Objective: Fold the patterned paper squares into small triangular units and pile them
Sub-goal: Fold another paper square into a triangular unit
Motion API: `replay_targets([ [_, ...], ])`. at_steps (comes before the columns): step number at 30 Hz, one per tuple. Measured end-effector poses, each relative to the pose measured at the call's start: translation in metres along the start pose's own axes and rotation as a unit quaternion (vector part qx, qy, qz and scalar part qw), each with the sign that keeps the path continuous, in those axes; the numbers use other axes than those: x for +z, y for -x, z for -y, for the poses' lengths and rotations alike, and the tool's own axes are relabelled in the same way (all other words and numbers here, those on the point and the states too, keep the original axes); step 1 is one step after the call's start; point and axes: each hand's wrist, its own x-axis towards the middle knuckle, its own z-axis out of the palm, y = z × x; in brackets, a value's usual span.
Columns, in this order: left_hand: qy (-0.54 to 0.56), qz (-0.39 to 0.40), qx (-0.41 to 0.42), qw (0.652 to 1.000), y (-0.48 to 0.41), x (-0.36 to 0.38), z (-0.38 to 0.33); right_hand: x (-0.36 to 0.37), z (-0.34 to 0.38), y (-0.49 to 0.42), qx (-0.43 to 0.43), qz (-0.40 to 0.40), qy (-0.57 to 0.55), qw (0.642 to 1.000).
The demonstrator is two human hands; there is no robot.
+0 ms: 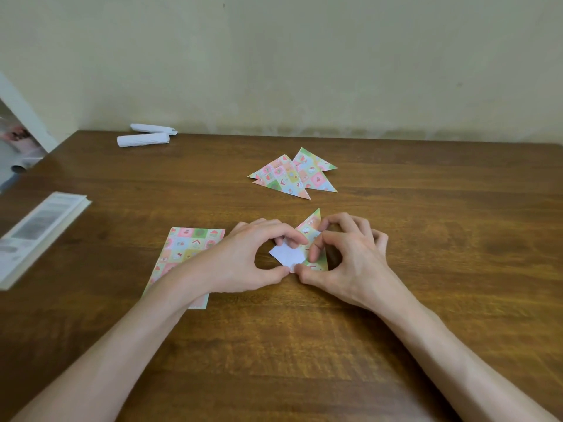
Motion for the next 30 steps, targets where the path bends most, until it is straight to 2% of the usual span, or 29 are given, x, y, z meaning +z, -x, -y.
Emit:
replay_targets([
  [10,-0.005,-0.011,-0.001,1.0,0.001,0.001,-0.001,0.0,0.0,-0.001,0.001,0.005,-0.02,1.0],
  [15,-0.024,-0.028,0.003,0.999,0.0,0.006,-0.001,-0.001,0.006,-0.003,0.013,0.031,0.006,0.999],
  [22,-0.033,-0.041,0.011,0.999,0.0,0.008,-0.001,0.002,0.006,-0.001,0.017,0.012,-0.007,1.0],
  [30,-0.028,-0.032,-0.003,0.999,0.0,0.006,0.0,-0.011,0.0,-0.004,0.018,0.049,-0.034,0.998],
])
